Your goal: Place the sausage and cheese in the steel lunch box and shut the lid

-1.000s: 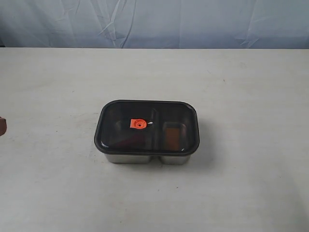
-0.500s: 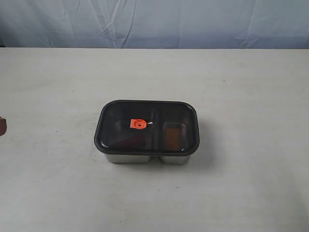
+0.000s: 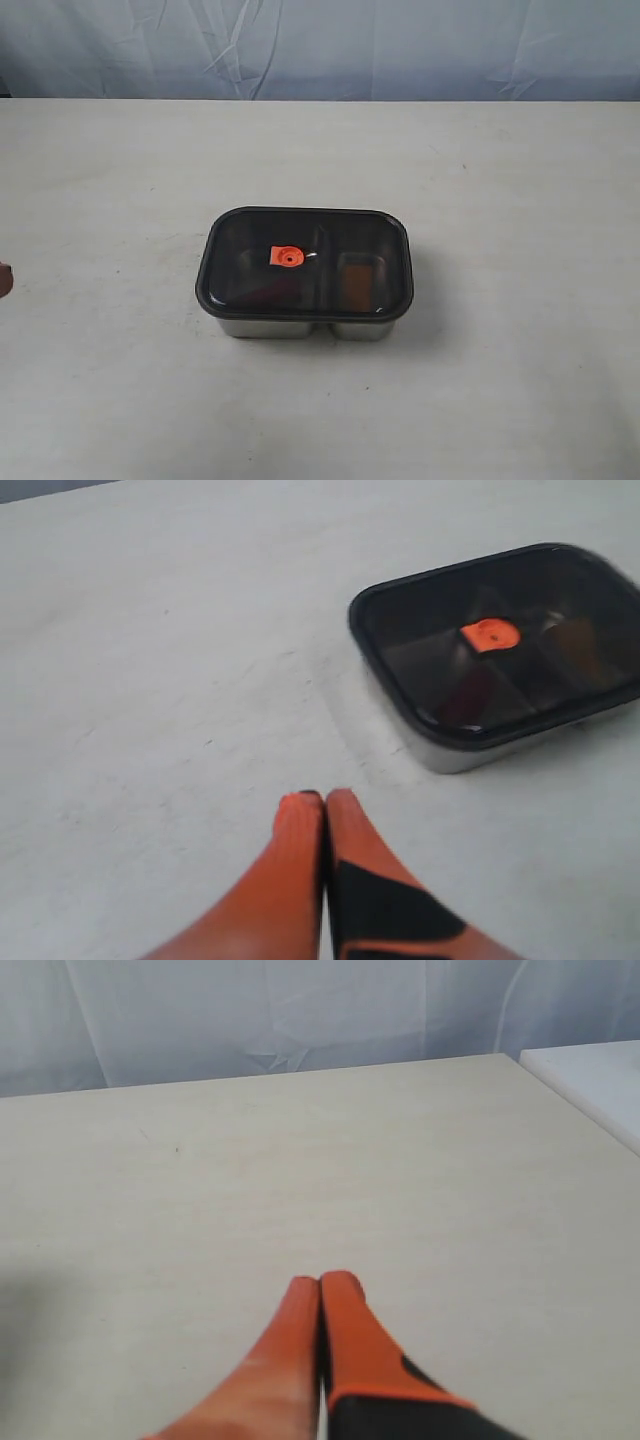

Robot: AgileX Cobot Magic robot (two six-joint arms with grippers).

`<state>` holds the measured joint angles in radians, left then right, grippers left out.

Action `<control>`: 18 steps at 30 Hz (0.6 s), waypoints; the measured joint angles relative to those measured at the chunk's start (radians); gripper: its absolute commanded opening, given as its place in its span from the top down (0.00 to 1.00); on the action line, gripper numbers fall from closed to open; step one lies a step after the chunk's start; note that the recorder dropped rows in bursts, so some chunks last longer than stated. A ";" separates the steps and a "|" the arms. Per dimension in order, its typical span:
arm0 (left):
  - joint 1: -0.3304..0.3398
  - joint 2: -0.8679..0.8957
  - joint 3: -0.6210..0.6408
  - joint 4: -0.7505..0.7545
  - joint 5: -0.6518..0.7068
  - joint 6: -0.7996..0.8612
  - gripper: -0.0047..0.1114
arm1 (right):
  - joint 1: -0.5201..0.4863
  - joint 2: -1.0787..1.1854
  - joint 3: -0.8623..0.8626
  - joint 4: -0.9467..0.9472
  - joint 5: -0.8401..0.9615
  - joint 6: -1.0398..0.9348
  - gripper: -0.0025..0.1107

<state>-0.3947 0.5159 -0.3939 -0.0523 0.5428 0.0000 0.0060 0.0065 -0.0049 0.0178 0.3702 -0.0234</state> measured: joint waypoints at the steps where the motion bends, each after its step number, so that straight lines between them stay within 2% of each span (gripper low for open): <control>1: 0.026 -0.015 0.030 0.009 -0.006 0.000 0.96 | 0.000 0.000 0.000 0.000 0.000 0.000 0.99; 6: 0.163 -0.135 0.171 0.025 -0.102 0.000 0.96 | 0.000 0.000 0.000 0.000 -0.001 0.000 0.99; 7: 0.223 -0.195 0.208 0.025 -0.162 0.000 0.96 | 0.000 0.000 0.000 0.000 -0.001 0.000 0.99; 9: 0.287 -0.268 0.257 0.025 -0.198 0.000 0.96 | 0.000 0.000 0.000 0.000 -0.001 0.000 0.99; 13: 0.327 -0.385 0.380 0.026 -0.248 0.000 0.96 | 0.000 0.000 0.000 0.000 -0.001 0.000 0.99; 18: 0.327 -0.502 0.390 0.068 -0.306 0.000 0.96 | 0.000 0.000 0.000 0.000 -0.001 0.000 0.99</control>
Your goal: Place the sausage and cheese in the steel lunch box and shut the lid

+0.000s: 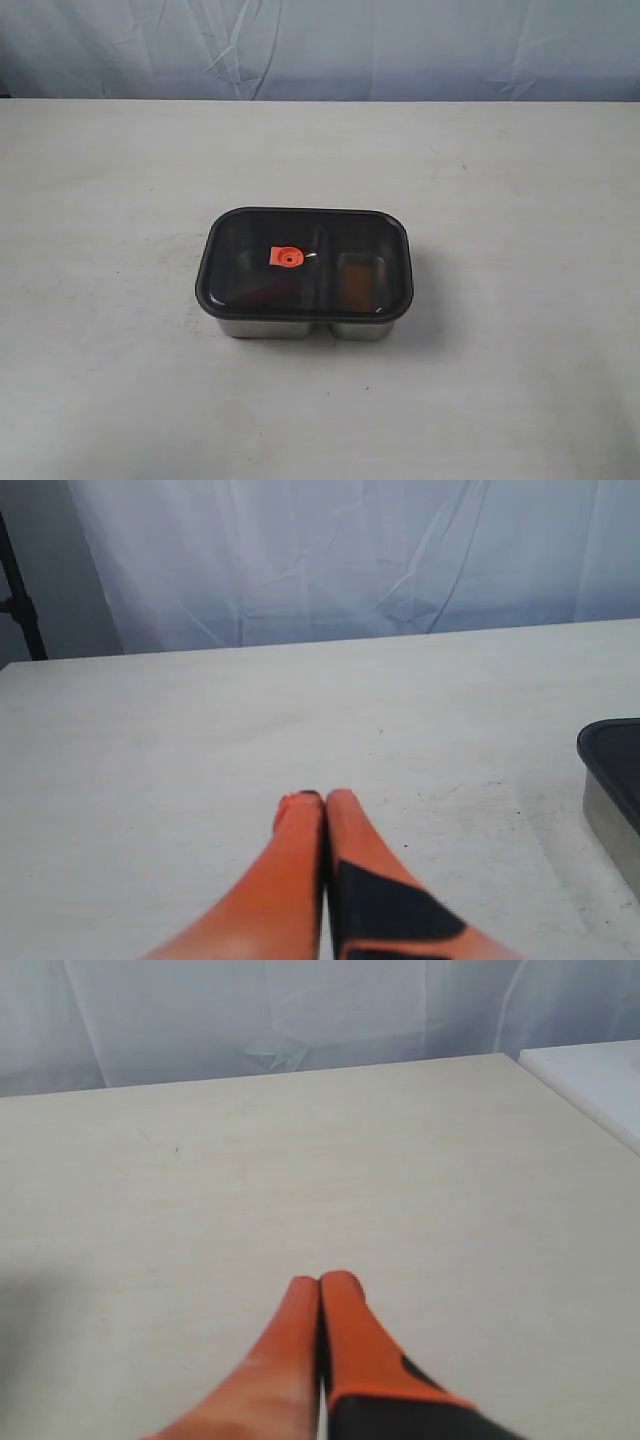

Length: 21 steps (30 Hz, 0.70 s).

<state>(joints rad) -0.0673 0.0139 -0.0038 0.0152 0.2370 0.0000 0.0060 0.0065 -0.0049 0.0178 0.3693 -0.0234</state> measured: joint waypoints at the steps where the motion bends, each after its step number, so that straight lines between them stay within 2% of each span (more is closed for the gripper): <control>1: 0.000 -0.005 0.000 0.002 -0.002 0.000 0.96 | 0.000 0.000 0.000 0.000 0.000 0.000 0.99; 21: 0.000 -0.007 0.000 0.000 -0.004 0.000 0.96 | 0.000 0.000 0.000 0.000 0.000 0.000 0.99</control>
